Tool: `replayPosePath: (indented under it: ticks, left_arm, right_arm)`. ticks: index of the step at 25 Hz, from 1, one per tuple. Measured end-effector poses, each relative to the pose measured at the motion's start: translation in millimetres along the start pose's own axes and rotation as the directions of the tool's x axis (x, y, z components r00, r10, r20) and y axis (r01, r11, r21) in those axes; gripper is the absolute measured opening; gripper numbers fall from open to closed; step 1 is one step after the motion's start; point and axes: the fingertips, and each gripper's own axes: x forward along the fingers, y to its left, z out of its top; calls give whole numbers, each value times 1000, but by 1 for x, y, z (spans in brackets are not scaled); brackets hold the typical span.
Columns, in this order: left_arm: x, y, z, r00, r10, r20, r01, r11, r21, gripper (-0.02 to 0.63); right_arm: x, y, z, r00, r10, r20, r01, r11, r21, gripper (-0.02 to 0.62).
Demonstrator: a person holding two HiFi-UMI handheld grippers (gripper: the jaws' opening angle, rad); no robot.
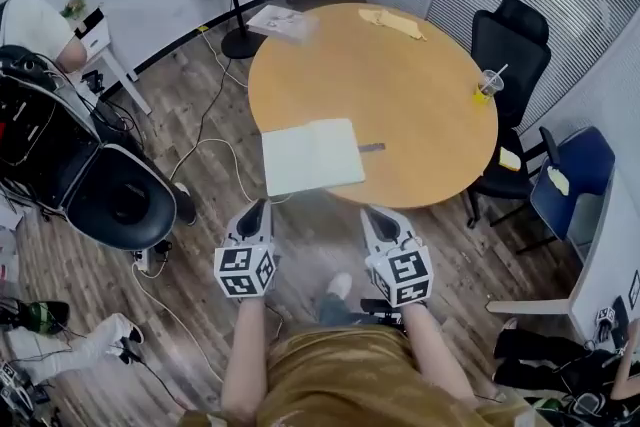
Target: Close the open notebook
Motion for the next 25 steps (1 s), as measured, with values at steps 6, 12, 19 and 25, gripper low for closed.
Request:
replayPosePath:
  ticks: [6, 12, 19, 25]
  left_arm:
    - [39, 22, 2, 996, 91, -13, -91, 996, -11, 43]
    - [56, 28, 1, 993, 112, -42, -112, 994, 0, 43]
    - [80, 30, -10, 991, 100, -84, -101, 995, -6, 43]
    - [100, 40, -13, 991, 111, -75, -114, 993, -40, 43]
  right_arm:
    - [23, -50, -3, 1000, -11, -26, 10, 999, -53, 12]
    - [36, -67, -9, 1000, -6, -28, 6, 1000, -15, 12]
    - [55, -82, -13, 999, -5, -49, 5, 1000, 3, 12]
    - [71, -95, -14, 997, -4, -71, 3, 1000, -12, 12]
